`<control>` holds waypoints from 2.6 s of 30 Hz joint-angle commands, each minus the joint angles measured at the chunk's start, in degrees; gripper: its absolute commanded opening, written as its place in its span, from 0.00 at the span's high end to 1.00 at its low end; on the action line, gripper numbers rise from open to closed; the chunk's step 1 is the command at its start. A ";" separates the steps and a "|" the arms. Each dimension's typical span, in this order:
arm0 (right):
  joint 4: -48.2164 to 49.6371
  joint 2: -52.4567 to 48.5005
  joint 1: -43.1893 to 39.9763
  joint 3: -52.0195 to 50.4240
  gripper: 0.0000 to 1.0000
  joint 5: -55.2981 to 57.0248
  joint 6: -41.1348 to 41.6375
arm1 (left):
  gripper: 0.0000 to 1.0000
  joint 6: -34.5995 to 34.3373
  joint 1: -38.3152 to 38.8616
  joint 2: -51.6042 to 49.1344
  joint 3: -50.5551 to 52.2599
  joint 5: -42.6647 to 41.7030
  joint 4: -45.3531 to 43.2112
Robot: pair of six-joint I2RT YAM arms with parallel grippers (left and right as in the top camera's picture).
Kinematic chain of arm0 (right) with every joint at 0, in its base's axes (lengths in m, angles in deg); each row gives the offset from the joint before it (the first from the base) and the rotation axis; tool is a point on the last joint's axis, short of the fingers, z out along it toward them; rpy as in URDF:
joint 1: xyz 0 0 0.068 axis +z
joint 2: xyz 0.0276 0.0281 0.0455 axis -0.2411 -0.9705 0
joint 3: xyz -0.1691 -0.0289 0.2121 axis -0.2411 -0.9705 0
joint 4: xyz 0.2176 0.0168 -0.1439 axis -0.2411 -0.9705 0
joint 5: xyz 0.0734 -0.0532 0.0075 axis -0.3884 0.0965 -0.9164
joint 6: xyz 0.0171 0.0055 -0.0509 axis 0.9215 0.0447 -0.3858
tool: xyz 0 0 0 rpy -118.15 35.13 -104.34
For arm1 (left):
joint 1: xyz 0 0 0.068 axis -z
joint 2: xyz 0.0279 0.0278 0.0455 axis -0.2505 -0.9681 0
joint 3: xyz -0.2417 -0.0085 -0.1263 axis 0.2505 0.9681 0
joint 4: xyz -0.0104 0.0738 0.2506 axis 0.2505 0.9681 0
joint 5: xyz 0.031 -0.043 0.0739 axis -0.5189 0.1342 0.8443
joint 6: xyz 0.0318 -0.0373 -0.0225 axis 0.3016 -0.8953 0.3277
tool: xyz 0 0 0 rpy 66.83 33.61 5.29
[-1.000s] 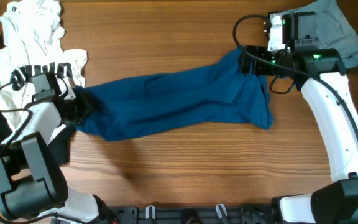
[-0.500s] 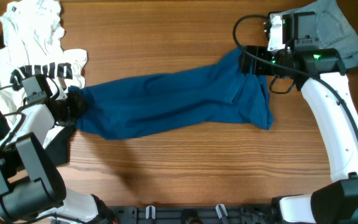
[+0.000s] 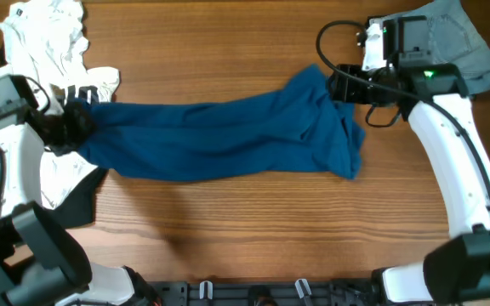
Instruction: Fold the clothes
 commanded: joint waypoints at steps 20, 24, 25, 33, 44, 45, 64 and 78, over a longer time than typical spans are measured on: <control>5.11 -24.02 2.95 0.17 0.96 -11.72 6.03 | 0.96 6.25 8.52 7.87 -11.78 2.86 10.21; 6.38 -24.00 1.88 0.17 0.96 -11.76 4.96 | 0.96 6.21 17.18 6.21 -11.76 2.99 9.75; 6.38 -24.00 1.62 0.17 0.96 -11.76 4.59 | 0.96 6.03 18.99 5.68 -11.76 3.37 9.55; 6.36 -24.00 0.74 0.17 0.96 -11.78 3.19 | 0.96 1.44 30.93 -2.10 -11.76 6.29 6.56; 6.91 -24.00 0.74 0.17 0.96 -11.76 3.10 | 0.96 -3.10 42.80 -13.62 -11.76 4.76 -1.77; 6.93 -24.00 0.74 0.17 0.96 -11.76 3.13 | 0.96 -3.30 43.58 -13.75 -11.76 4.79 -2.51; 7.26 -24.00 0.74 0.17 0.96 -11.78 3.21 | 0.00 -3.04 39.01 -2.05 -16.02 4.79 0.98; 6.64 -24.00 0.74 0.17 0.96 -11.30 3.08 | 0.96 -1.33 36.09 -7.85 -11.47 8.92 6.54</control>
